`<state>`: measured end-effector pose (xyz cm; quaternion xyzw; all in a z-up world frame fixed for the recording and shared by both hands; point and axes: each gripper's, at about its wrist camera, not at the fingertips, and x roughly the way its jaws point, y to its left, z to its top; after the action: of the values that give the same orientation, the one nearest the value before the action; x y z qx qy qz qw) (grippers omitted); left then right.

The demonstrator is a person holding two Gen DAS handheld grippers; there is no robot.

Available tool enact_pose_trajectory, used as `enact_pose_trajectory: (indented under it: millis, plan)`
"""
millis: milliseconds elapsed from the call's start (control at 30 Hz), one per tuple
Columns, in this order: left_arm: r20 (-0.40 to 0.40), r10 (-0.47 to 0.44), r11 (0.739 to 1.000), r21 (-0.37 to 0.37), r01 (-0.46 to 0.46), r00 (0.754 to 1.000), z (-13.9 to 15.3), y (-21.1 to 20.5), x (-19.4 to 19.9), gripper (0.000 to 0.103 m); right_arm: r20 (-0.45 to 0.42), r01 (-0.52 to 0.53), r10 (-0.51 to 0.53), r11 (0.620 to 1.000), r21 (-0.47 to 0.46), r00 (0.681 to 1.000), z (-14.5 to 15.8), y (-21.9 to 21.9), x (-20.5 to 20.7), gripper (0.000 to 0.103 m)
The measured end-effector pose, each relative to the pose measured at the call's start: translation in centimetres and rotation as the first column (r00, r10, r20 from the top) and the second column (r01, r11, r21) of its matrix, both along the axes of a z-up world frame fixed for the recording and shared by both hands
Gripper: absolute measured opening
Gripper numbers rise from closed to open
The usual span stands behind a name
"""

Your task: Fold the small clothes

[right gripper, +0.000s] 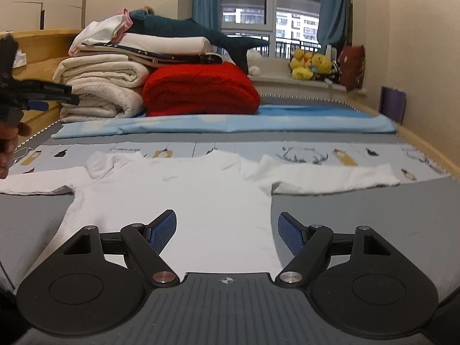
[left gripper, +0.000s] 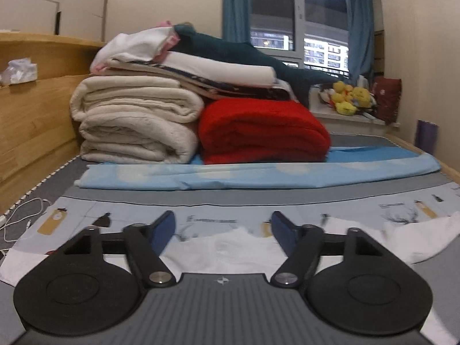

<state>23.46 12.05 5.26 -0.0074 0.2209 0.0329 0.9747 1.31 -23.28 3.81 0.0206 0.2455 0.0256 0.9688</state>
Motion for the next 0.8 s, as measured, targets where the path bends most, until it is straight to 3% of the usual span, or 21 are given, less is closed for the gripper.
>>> enact_pose_trajectory:
  millis: [67, 100, 133, 233, 367, 533, 633, 800]
  plan:
    - [-0.046, 0.035, 0.999, 0.004, -0.035, 0.998, -2.0, 2.1, 0.4, 0.057, -0.002, -0.007, 0.007, 1.000, -0.014, 1.000, 0.3, 0.0, 0.6, 0.078]
    - [-0.111, 0.052, 0.999, -0.006, -0.053, 0.992, -2.5, 3.0, 1.1, 0.043, -0.006, -0.015, 0.015, 0.999, -0.029, 1.000, 0.6, 0.1, 1.0, 0.078]
    - [-0.144, 0.065, 0.997, -0.035, -0.070, 0.987, -2.8, 4.1, 1.9, 0.042, -0.007, -0.028, 0.028, 0.999, -0.040, 1.000, 0.9, 0.3, 1.6, 0.078]
    - [-0.093, 0.091, 0.995, -0.035, -0.094, 0.991, -1.8, 6.3, 2.3, 0.042, 0.016, -0.060, 0.062, 0.996, -0.060, 0.998, 2.7, 1.1, 4.5, 0.078]
    - [-0.131, 0.122, 0.983, -0.123, -0.138, 0.984, -3.0, 9.7, 3.0, 0.042, 0.050, -0.078, 0.078, 0.997, 0.001, 0.996, 5.4, 2.7, 10.6, 0.078]
    - [-0.157, 0.179, 0.971, -0.130, -0.200, 0.971, -3.7, 11.6, 3.5, 0.037, 0.094, -0.138, 0.134, 0.990, 0.037, 0.987, 7.0, 6.7, 17.0, 0.074]
    - [-0.168, 0.206, 0.964, -0.131, -0.229, 0.964, -4.2, 12.4, 3.9, 0.034, 0.104, -0.194, 0.189, 0.980, 0.042, 0.976, 7.1, 9.2, 20.1, 0.065]
    - [-0.193, 0.256, 0.951, -0.123, -0.283, 0.947, -5.5, 14.3, 4.7, 0.034, 0.105, -0.307, 0.300, 0.950, 0.054, 0.948, 6.6, 11.8, 23.6, 0.037]
